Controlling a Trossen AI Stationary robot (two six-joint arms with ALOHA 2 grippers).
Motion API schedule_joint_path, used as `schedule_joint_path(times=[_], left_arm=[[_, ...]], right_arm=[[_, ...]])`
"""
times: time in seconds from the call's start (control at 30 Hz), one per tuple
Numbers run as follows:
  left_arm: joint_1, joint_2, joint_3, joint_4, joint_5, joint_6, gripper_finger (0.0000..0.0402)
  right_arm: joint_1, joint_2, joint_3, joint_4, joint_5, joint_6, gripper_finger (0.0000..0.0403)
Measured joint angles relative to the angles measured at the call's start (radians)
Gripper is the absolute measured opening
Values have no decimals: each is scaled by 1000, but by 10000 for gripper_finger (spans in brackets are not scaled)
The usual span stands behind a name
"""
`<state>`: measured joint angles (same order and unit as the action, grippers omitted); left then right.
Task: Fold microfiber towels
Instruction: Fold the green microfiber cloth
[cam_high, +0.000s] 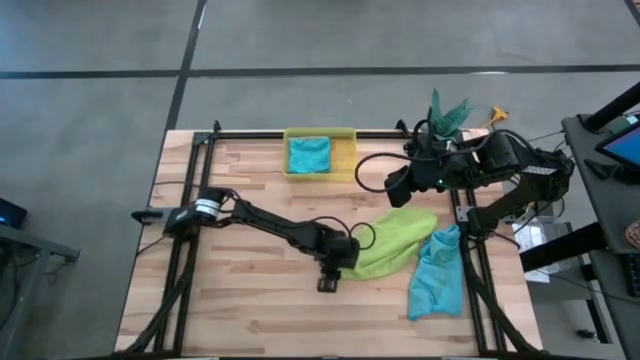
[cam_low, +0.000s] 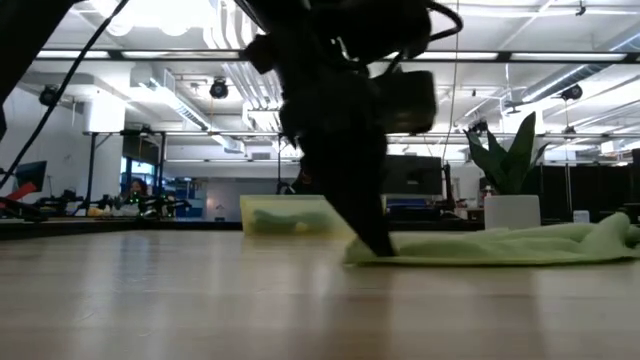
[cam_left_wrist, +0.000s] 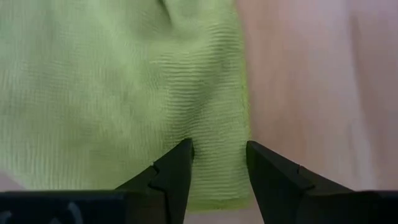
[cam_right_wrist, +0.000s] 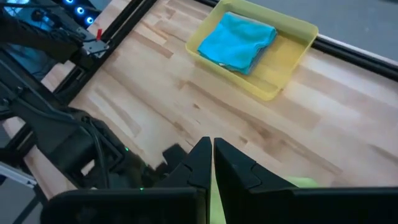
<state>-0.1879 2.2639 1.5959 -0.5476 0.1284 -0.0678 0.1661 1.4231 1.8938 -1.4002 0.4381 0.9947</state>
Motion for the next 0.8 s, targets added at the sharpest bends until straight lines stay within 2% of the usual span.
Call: schedule_joint_path(times=[0.2,0.4,0.57,0.8], left_arm=[[2,-25,-76,-136,-24,0,141],[7,-113,-180,-203,-64,0,141],[41,-236,-322,-210,-119,-6,141],[89,-448,-556,-183,-138,-50,141]], right_arm=[[-1,0,0,0,8,-20,13],[-1,0,-3,0,11,-57,13],[0,-1,-48,0,-10,-82,13],[0,6,-208,37,-92,-186,13]])
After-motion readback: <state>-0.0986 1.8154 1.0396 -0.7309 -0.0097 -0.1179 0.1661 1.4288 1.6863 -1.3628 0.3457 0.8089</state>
